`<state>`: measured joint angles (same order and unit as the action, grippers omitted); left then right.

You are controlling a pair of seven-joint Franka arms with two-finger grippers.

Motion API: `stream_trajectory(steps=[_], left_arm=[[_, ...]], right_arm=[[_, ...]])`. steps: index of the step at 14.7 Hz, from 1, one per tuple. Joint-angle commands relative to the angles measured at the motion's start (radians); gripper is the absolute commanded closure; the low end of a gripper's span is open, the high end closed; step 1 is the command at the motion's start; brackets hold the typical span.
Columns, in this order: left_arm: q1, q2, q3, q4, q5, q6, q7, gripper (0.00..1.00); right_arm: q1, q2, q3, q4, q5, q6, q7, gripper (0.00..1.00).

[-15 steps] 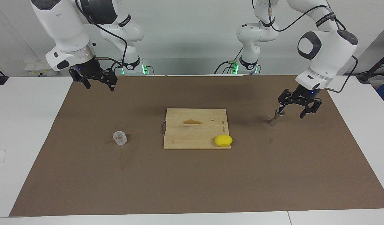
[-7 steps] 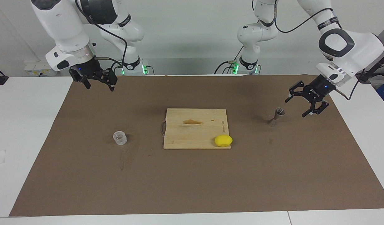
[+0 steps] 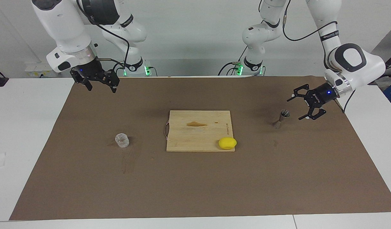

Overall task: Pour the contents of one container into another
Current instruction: 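Lower the left gripper around the metal cup and close it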

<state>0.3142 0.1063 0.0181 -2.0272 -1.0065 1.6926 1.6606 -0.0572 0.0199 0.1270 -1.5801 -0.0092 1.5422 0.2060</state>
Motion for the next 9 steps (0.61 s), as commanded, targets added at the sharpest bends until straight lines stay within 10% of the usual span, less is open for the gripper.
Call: stream_trajectory(steps=[1, 9], left_arm=[[0.077, 0.087, -0.007, 0.015, -0.090, -0.134, 0.178, 0.00], [0.120, 0.145, -0.007, -0.025, -0.112, -0.159, 0.663, 0.00]], right_arm=[[-0.012, -0.026, 0.008, -0.027, -0.006, 0.004, -0.019, 0.00], [-0.012, -0.026, 0.008, -0.027, -0.006, 0.004, -0.019, 0.00]])
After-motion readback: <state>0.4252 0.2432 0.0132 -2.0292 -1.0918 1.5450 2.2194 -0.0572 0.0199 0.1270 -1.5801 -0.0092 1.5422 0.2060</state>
